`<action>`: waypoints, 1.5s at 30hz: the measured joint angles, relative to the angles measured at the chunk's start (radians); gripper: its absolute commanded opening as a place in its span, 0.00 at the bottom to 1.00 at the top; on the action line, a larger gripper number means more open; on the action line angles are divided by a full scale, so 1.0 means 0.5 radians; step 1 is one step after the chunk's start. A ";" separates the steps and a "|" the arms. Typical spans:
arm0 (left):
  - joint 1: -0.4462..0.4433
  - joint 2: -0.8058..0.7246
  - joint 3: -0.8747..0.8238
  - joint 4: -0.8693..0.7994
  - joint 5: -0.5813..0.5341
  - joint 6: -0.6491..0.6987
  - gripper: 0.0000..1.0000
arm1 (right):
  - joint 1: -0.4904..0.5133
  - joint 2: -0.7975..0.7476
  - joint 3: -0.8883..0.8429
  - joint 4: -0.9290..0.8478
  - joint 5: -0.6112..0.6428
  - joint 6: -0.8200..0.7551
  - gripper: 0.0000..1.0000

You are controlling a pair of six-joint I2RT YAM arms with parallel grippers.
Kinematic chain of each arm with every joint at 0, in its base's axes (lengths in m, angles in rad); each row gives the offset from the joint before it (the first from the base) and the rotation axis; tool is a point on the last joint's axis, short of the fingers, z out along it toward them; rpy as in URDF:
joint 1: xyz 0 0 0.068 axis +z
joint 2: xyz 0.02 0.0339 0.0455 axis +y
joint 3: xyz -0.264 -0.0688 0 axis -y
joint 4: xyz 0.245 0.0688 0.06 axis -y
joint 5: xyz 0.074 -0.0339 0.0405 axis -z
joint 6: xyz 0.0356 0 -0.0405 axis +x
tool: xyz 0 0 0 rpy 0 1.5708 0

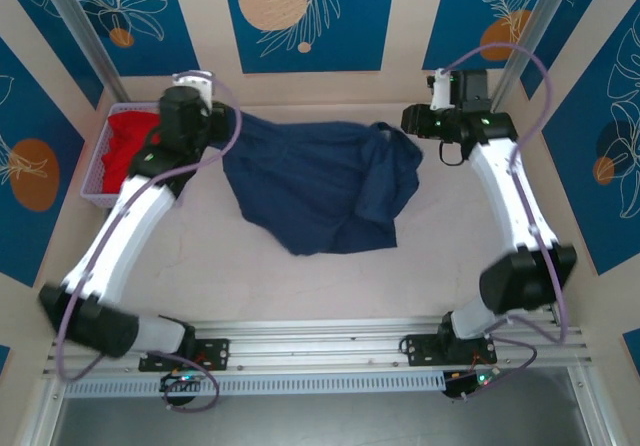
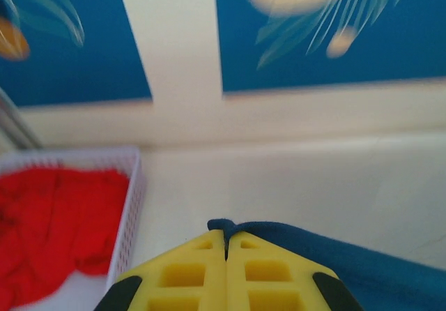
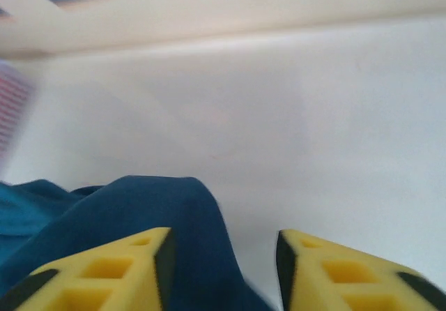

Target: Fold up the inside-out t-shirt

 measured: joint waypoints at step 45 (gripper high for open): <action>0.114 0.227 -0.665 0.130 0.160 -0.103 0.00 | 0.085 1.493 0.517 0.310 -0.289 0.433 0.02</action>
